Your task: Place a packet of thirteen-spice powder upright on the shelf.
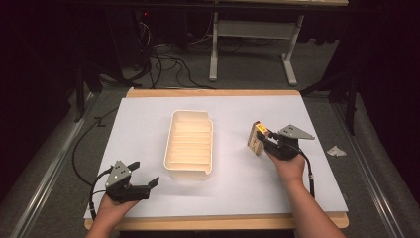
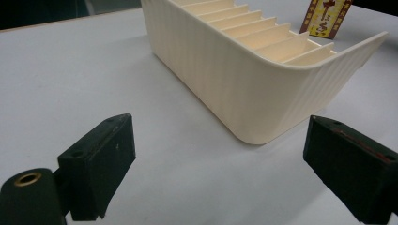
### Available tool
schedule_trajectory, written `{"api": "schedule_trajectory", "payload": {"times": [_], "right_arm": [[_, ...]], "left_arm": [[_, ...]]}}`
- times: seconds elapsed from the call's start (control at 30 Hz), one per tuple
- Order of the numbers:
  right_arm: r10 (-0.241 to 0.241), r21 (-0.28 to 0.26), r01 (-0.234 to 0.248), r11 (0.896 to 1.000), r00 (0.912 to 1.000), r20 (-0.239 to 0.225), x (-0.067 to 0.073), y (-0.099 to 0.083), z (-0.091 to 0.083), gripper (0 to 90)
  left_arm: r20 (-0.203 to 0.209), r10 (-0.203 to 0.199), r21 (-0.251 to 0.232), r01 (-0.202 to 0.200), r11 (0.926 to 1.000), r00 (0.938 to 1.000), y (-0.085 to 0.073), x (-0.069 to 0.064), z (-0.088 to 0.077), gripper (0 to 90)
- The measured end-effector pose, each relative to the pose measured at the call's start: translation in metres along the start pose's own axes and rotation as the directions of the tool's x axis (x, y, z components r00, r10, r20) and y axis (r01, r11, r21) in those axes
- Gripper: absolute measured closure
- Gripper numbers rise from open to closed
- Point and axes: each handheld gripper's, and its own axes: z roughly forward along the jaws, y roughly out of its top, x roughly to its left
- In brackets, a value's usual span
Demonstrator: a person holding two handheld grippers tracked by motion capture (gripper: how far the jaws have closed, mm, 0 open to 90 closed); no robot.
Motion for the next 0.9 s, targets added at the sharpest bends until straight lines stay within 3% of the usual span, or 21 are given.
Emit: {"api": "schedule_trajectory", "payload": {"times": [0.23,0.47,0.57,0.9], "right_arm": [[-0.019,0.012,0.020,1.000,0.9994,-0.030,-0.003,0.002,0.000,68.3],[-0.028,0.006,0.029,1.000,0.9974,-0.066,-0.005,0.005,-0.003,68.4],[-0.053,-0.004,0.053,0.999,0.9950,-0.085,-0.004,0.008,-0.004,68.4],[-0.074,-0.045,0.067,0.997,0.9839,-0.163,-0.005,0.019,-0.010,68.3]], "left_arm": [[-0.005,-0.017,-0.010,0.017,0.9998,0.9998,0.002,0.006,-0.001,10.2],[0.000,-0.009,-0.016,0.009,0.9998,1.0000,0.003,0.003,-0.007,10.2],[0.002,-0.003,-0.015,0.003,0.9999,1.0000,0.003,0.003,-0.009,10.2],[0.017,-0.003,-0.011,0.003,0.9999,0.9999,0.003,0.001,-0.007,10.1]]}}
